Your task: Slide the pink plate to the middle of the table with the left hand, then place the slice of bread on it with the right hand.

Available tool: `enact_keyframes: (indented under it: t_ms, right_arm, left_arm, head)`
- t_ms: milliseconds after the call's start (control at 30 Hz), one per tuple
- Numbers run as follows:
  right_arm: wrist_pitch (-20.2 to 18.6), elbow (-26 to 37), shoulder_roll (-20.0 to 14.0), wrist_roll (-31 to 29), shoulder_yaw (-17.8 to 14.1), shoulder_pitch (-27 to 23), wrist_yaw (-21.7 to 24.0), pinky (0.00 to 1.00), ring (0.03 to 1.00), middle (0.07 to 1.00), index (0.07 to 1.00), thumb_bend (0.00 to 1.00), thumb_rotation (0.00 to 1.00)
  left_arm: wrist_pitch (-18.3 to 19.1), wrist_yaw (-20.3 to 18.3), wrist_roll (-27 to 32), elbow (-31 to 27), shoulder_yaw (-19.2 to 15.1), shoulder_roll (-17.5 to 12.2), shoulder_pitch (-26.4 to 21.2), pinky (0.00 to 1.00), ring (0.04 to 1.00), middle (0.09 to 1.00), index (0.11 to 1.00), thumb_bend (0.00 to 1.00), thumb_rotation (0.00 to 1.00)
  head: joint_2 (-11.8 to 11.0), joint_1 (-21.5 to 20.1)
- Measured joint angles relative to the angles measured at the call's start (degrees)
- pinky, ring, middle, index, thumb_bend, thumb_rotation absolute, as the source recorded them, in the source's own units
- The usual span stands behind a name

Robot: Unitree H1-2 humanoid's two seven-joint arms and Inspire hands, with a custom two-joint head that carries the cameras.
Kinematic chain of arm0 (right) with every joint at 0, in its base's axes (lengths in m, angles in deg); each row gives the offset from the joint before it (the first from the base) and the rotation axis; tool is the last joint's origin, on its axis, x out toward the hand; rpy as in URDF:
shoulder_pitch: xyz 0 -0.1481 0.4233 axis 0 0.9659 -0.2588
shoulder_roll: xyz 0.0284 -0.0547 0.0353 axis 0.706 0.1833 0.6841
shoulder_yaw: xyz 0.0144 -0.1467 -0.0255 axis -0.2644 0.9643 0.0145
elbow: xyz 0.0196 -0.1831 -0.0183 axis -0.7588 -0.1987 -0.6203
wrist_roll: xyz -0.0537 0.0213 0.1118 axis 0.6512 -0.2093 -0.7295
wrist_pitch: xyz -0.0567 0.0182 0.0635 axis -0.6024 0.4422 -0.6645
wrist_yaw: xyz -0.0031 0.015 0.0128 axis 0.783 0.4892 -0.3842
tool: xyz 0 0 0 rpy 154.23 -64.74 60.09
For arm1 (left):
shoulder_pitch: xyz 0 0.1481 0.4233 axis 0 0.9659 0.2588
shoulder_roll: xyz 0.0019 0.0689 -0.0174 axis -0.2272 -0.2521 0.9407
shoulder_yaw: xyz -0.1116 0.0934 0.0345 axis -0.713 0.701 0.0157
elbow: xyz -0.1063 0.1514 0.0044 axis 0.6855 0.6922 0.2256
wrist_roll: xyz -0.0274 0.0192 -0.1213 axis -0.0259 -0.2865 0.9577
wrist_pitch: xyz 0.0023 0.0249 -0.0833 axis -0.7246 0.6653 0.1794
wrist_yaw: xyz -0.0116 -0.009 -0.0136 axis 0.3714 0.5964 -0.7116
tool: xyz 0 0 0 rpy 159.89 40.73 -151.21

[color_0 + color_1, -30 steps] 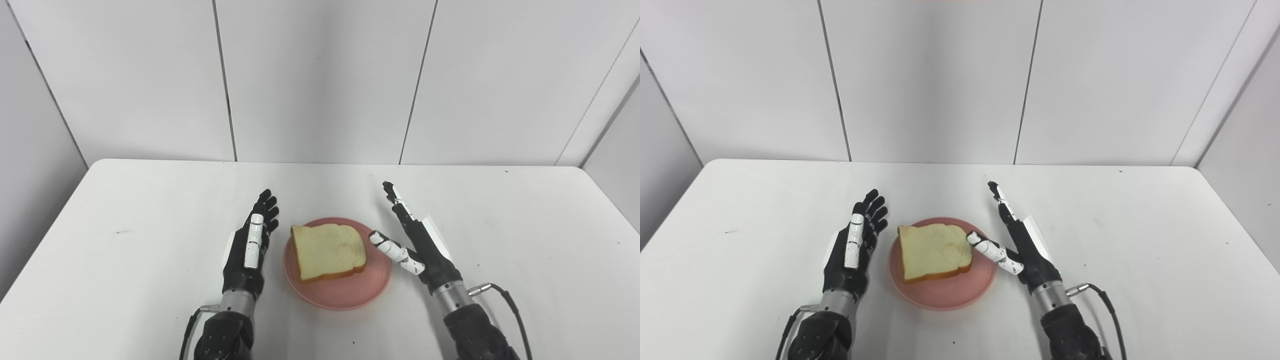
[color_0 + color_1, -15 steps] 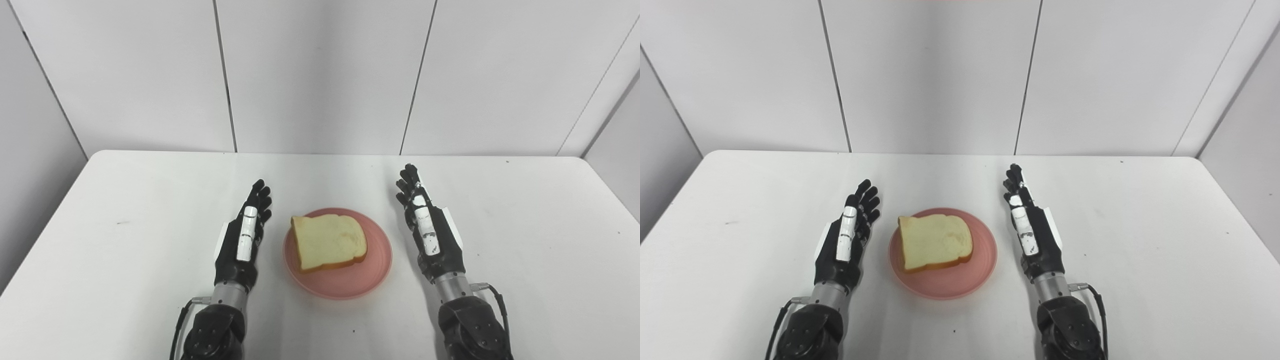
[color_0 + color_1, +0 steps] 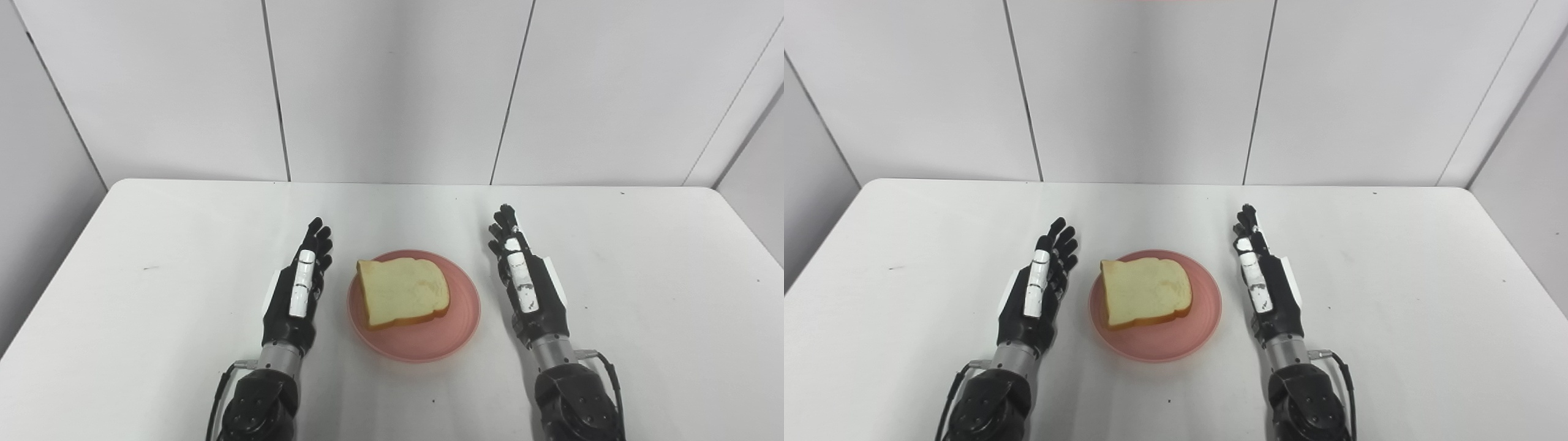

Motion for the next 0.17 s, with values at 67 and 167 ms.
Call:
enact_keyframes:
  t_ms: [67,167]
  right_arm:
    - [-0.47,0.05,0.08,-0.68,-0.03,0.27,-0.02,1.00,1.000,1.000,1.000,0.59,0.92]
    - [-0.69,0.17,0.19,-1.30,-0.03,0.39,-0.02,1.00,1.000,1.000,1.000,0.61,0.90]
  left_arm:
    - [0.00,-0.08,-0.02,0.03,0.05,0.00,0.00,1.00,1.000,0.993,0.962,0.67,0.96]
    - [0.00,-0.15,-0.02,0.03,0.07,0.00,-0.01,1.00,1.000,1.000,0.974,0.66,0.97]
  head:
    - [0.09,0.26]
    - [0.00,0.61]
